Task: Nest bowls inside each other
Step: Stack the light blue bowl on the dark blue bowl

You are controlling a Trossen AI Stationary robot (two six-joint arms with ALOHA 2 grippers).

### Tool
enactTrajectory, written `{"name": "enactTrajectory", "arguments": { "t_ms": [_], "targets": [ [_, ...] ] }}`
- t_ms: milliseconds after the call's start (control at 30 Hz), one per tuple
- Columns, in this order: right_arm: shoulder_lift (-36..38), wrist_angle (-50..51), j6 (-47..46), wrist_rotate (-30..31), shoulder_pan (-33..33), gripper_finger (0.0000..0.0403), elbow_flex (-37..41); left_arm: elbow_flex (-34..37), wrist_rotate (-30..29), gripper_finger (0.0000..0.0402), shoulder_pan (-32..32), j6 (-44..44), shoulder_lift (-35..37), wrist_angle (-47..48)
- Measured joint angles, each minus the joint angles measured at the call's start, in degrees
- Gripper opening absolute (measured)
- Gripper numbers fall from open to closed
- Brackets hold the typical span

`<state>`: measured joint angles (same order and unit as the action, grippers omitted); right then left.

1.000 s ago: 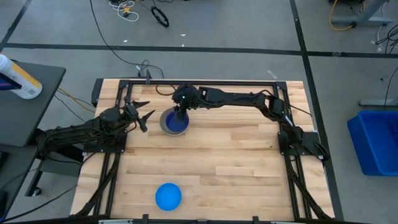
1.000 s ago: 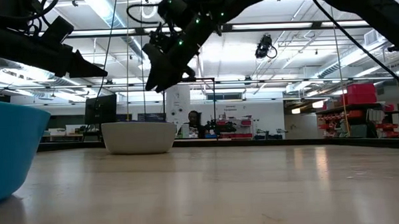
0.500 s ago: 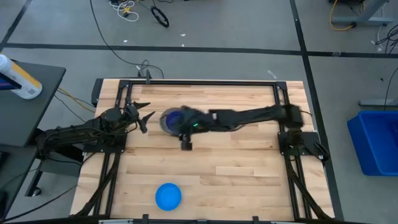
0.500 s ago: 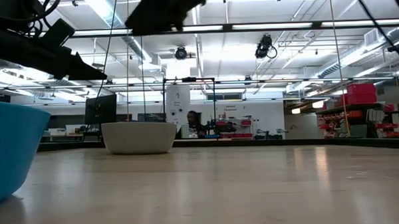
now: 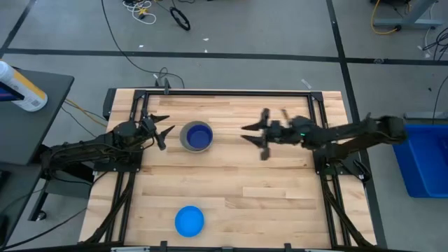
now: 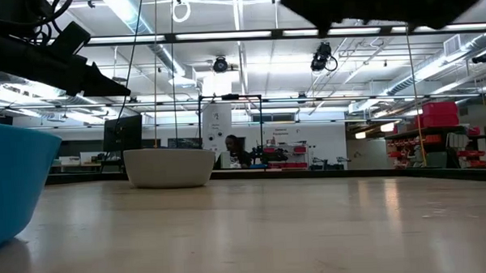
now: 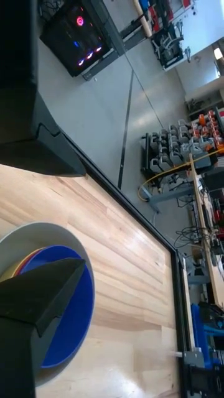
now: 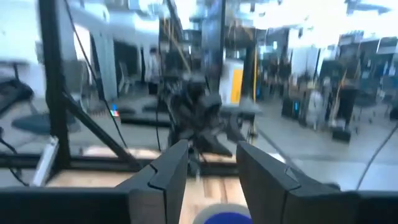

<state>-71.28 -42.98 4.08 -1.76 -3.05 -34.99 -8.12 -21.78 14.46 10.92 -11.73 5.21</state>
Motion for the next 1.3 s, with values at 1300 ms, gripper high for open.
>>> {"name": "enactTrajectory", "arguments": {
  "t_ms": [1300],
  "targets": [
    [60.4, 42.7, -4.3, 1.7, 0.8, 0.0184, 34.3, -1.5, 24.1, 0.0232, 0.0, -5.8, -12.4, -0.6]
  ]
}}
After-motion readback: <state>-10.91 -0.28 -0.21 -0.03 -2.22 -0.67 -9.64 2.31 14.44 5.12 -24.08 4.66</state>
